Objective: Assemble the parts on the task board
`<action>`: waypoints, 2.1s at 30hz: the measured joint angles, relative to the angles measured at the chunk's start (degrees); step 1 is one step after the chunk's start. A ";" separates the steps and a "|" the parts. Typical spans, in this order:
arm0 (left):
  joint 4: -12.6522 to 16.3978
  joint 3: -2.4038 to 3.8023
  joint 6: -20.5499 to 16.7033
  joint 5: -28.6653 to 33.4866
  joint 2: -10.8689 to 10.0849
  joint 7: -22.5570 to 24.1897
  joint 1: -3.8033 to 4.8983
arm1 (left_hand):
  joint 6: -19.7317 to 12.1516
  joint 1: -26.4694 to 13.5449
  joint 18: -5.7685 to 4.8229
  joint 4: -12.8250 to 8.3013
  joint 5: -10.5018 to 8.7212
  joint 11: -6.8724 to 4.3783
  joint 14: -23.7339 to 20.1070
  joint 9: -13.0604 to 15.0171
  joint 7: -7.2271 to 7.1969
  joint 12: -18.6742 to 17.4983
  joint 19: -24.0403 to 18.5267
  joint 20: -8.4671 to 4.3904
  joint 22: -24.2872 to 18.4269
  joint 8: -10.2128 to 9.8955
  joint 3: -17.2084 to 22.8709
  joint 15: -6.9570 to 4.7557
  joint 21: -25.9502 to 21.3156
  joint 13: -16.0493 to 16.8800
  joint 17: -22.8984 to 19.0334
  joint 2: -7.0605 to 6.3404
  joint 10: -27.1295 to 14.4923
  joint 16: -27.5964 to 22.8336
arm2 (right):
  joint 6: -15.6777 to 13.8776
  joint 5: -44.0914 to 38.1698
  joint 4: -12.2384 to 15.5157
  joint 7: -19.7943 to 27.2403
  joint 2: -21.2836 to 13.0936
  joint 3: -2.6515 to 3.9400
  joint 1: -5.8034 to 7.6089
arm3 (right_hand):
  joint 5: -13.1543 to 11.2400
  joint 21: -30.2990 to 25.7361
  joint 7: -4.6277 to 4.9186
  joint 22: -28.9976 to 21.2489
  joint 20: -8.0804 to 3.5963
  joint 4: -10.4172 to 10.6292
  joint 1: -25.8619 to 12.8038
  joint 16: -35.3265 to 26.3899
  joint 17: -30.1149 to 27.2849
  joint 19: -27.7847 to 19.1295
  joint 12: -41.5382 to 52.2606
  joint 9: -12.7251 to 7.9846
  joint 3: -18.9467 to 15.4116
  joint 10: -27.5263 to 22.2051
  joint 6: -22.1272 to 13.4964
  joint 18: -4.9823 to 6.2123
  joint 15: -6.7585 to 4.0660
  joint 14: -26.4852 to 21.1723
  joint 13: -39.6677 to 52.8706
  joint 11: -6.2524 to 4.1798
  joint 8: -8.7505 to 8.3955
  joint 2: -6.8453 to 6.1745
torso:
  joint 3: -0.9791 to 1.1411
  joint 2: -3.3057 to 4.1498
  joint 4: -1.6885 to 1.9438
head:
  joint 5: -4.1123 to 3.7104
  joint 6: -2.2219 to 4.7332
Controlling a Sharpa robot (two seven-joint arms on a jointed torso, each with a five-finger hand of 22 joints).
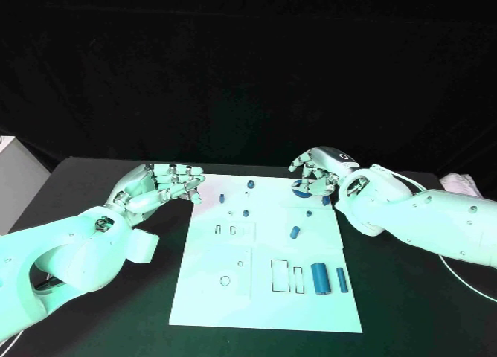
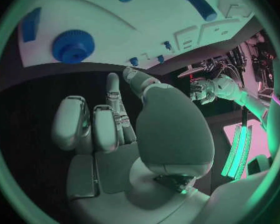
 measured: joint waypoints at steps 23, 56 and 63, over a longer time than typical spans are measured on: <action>-0.33 -0.01 0.78 0.00 0.00 0.00 0.03 | -0.11 -0.52 0.01 -0.05 0.00 0.12 -0.25 0.01 0.12 0.00 0.53 0.09 0.82 0.00 0.05 0.15 1.14 0.04 0.01 -0.04 -0.12 0.04 | 7.71 4.22 -2.90 -8.03 -0.54 0.06 0.01 | 0.81 11.03 0.99 8.91 1.17 7.32 4.17 9.87 9.70 0.66 58.06 0.83 -10.07 6.22 -1.81 -2.14 1.28 0.03 52.93 0.92 -0.76 3.72 | 0.05 0.14 0.28 | -0.55 0.16; -0.59 -0.01 1.24 -0.01 0.26 -1.38 0.03 | -0.20 -0.58 0.01 0.11 0.00 0.20 -0.42 0.02 0.21 0.00 0.53 0.09 0.97 0.00 0.21 0.33 1.36 0.08 0.00 0.02 -0.20 0.27 | 10.12 4.90 -6.39 -10.57 2.58 0.12 -0.43 | 1.36 12.31 1.20 8.88 1.57 8.74 3.90 10.37 9.68 0.67 58.79 0.97 -9.89 6.36 -1.60 -2.14 1.28 0.03 52.90 1.08 -0.53 4.09 | -0.04 0.10 0.26 | -0.48 -0.35; -0.63 -0.01 1.47 -0.01 0.29 -1.55 0.03 | -0.27 -0.64 0.01 -0.04 0.00 0.20 -0.63 0.02 0.14 0.00 0.52 0.09 1.02 0.01 0.36 0.13 1.63 0.08 0.00 0.08 -0.20 0.27 | 10.40 4.65 -6.57 -10.56 2.64 0.18 -0.42 | 1.36 12.54 1.41 8.87 1.57 8.74 3.90 10.37 9.68 0.66 58.79 0.99 -9.89 6.36 -1.39 -2.14 1.28 0.03 52.90 1.07 -0.53 4.08 | -0.04 0.10 0.30 | -0.66 -0.49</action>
